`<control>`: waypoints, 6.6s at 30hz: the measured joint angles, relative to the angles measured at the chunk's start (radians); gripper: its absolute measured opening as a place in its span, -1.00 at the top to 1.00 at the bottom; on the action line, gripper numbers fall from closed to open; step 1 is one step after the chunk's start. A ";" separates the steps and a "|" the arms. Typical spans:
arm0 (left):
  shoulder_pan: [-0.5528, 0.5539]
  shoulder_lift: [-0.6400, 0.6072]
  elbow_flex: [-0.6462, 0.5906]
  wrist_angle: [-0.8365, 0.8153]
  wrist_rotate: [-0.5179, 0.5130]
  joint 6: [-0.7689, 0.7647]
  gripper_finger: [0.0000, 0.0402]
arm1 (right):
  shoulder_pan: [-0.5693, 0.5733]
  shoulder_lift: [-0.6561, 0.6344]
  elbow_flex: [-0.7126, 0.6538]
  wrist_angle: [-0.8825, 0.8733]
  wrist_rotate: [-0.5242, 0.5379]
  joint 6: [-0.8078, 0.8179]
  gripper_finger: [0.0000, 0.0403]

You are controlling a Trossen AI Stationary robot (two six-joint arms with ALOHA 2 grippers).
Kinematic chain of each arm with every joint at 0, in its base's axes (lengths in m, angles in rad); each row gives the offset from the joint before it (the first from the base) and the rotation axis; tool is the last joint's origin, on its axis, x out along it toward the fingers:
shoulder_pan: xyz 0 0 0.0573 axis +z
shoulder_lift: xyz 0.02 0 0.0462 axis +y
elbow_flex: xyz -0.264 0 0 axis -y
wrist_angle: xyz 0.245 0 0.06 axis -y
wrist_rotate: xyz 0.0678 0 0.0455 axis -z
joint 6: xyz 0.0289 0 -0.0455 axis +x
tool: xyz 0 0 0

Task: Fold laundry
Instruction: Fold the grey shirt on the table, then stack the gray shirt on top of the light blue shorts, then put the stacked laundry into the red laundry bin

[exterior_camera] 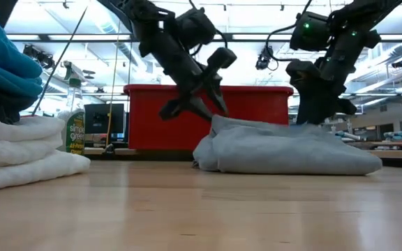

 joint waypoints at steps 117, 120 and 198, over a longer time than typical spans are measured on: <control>-0.763 -0.561 -0.391 -0.471 -0.159 -0.668 0.61 | 0.593 0.876 1.148 -0.154 0.201 0.199 -0.45; -0.670 -0.561 -0.391 -0.374 -0.162 -0.586 0.60 | 0.601 0.781 1.064 -0.217 0.261 0.219 -0.43; -0.217 -0.330 -0.570 0.441 0.046 -0.128 -0.99 | 0.630 0.263 0.157 0.086 0.362 0.969 -0.98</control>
